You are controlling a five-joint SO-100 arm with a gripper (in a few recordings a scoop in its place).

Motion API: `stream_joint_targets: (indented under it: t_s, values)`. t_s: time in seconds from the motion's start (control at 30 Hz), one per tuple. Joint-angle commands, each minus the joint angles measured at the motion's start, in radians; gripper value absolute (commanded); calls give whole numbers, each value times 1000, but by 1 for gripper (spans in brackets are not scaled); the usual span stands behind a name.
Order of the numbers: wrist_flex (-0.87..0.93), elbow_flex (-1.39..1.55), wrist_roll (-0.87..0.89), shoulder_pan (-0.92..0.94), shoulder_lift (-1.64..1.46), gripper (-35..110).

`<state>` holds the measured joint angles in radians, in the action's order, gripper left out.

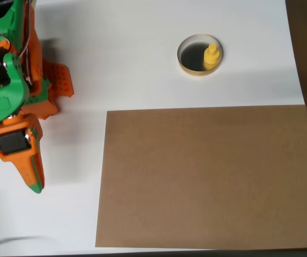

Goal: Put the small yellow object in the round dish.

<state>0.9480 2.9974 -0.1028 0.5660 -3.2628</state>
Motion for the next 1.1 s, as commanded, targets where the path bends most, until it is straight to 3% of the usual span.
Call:
stream_joint_targets:
  t_s: [0.0,1.07]
  values:
    - [6,-12,21,32,-29,1]
    - [32,-8,12,84,-64,3]
